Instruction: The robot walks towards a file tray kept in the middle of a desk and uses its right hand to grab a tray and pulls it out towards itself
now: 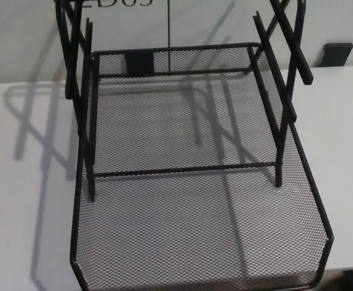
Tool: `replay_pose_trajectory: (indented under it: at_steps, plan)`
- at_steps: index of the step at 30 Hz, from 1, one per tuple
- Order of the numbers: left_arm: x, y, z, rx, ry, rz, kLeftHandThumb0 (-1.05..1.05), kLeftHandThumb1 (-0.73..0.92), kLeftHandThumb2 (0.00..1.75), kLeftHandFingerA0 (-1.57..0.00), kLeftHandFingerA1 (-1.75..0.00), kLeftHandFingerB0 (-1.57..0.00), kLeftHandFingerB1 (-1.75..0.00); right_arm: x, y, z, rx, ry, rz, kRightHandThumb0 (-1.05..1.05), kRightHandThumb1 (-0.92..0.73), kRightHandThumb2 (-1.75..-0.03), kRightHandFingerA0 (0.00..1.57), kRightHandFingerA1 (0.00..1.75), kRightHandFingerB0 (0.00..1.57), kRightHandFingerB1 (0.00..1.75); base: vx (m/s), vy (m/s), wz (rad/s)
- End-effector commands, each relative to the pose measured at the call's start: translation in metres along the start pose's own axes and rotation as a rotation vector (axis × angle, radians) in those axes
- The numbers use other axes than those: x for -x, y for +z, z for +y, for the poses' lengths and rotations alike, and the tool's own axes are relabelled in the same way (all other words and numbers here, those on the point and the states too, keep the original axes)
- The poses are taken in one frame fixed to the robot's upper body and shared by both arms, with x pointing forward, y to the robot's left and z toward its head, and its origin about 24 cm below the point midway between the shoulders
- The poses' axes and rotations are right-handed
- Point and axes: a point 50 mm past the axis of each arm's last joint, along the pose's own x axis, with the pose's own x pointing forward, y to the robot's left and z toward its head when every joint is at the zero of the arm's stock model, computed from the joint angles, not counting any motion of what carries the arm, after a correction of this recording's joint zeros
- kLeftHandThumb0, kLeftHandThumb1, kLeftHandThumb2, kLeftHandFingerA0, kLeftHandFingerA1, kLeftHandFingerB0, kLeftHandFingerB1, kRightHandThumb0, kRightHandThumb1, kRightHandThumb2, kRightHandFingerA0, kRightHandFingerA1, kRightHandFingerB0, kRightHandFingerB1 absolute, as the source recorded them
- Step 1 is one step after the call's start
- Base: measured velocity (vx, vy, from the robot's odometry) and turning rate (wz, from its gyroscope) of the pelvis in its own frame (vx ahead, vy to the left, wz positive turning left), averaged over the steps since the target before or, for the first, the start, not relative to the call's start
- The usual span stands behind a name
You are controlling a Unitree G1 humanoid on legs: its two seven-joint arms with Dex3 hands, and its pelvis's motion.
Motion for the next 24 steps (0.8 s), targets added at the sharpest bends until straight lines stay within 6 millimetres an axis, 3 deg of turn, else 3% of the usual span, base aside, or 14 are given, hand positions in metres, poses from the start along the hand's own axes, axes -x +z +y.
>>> replay_pose_trajectory:
  at_steps: [1,4,5,7,9,11,12,15,16,17,18,19,21,24]
  plan:
    - [-0.02,-0.013,0.01,0.314,0.256,0.067,-0.29,0.73,0.63,-0.2,-0.62,-0.19,-0.48,-0.059,-0.004,0.02,0.242,-0.179,0.355,-0.75,-0.64,-0.6,0.43,0.62,0.37,0.56,-0.01,0.003,0.09]
    - [-0.023,-0.017,0.008,0.376,0.253,0.076,-0.29,0.71,0.7,-0.19,-0.6,-0.17,-0.48,-0.039,-0.034,0.009,0.317,-0.172,0.486,-0.75,-0.66,-0.6,0.44,0.56,0.42,0.53,0.01,-0.003,0.02]
    - [-0.022,-0.019,0.007,0.38,0.255,0.086,-0.2,0.55,0.99,-0.3,-0.7,-0.1,-0.53,-0.024,-0.048,0.001,0.329,-0.219,0.518,-0.72,-0.62,-0.58,0.47,0.53,0.46,0.5,0.05,-0.016,0.1]
    - [-0.02,-0.025,0.008,0.356,0.261,0.111,-0.2,0.55,0.99,-0.27,-0.67,-0.1,-0.53,-0.012,-0.06,-0.005,0.333,-0.253,0.552,-0.7,-0.46,-0.87,0.34,0.57,0.35,0.55,0.11,-0.014,0.06]
    - [-0.017,-0.032,0.009,0.373,0.262,0.133,-0.25,0.76,0.68,-0.18,-0.57,-0.14,-0.45,-0.004,-0.07,-0.009,0.342,-0.235,0.621,-0.66,-0.44,-0.85,0.37,0.58,0.36,0.54,0.09,-0.014,0.01]
    - [-0.019,-0.033,0.009,0.379,0.267,0.133,-0.26,0.75,0.69,-0.19,-0.6,-0.14,-0.47,0.001,-0.077,-0.013,0.37,-0.212,0.665,-0.62,-0.57,-0.57,0.58,0.53,0.56,0.48,0.0,0.0,0.0]
    - [-0.019,-0.034,0.01,0.382,0.275,0.128,-0.26,0.74,0.69,-0.18,-0.58,-0.16,-0.48,0.005,-0.08,-0.014,0.374,-0.191,0.687,-0.65,-0.46,-0.85,0.6,0.64,0.48,0.56,0.0,0.0,0.0]
    - [-0.018,-0.032,0.014,0.374,0.28,0.116,-0.21,0.54,0.99,-0.24,-0.64,-0.11,-0.53,0.005,-0.081,-0.012,0.395,-0.112,0.697,-0.62,-0.45,-0.82,0.59,0.61,0.45,0.53,0.0,0.0,0.0]
    - [-0.018,-0.031,0.016,0.371,0.281,0.111,-0.2,0.55,0.99,-0.22,-0.62,-0.11,-0.53,0.005,-0.079,-0.013,0.399,-0.104,0.687,-0.5,-0.55,-0.56,0.61,0.5,0.54,0.45,0.0,0.0,0.0]
    - [-0.018,-0.031,0.019,0.367,0.282,0.108,-0.2,0.55,0.99,-0.2,-0.6,-0.1,-0.53,0.006,-0.077,-0.015,0.392,-0.109,0.674,-0.56,-0.46,-0.85,0.58,0.62,0.44,0.54,0.0,0.0,0.0]
    - [-0.018,-0.031,0.02,0.364,0.282,0.11,-0.2,0.55,0.99,-0.2,-0.6,-0.1,-0.53,0.008,-0.077,-0.018,0.381,-0.118,0.669,-0.56,-0.46,-0.85,0.58,0.62,0.44,0.54,0.0,0.0,0.0]
    - [-0.017,-0.032,0.022,0.353,0.283,0.115,-0.23,0.77,0.62,-0.23,-0.6,-0.17,-0.45,0.012,-0.079,-0.021,0.338,-0.162,0.659,-0.48,-0.58,-0.57,0.62,0.52,0.55,0.46,0.0,0.0,0.0]
    - [-0.017,-0.035,0.022,0.349,0.283,0.125,-0.28,0.73,0.71,-0.22,-0.57,-0.15,-0.45,0.023,-0.088,-0.027,0.289,-0.266,0.666,-0.52,-0.5,-0.89,0.47,0.61,0.49,0.6,0.0,0.0,0.0]
    - [-0.019,-0.037,0.019,0.347,0.283,0.147,-0.29,0.72,0.71,-0.2,-0.54,-0.16,-0.45,0.032,-0.097,-0.029,0.235,-0.345,0.679,-0.58,-0.47,-0.86,0.39,0.58,0.38,0.56,0.0,0.0,0.0]
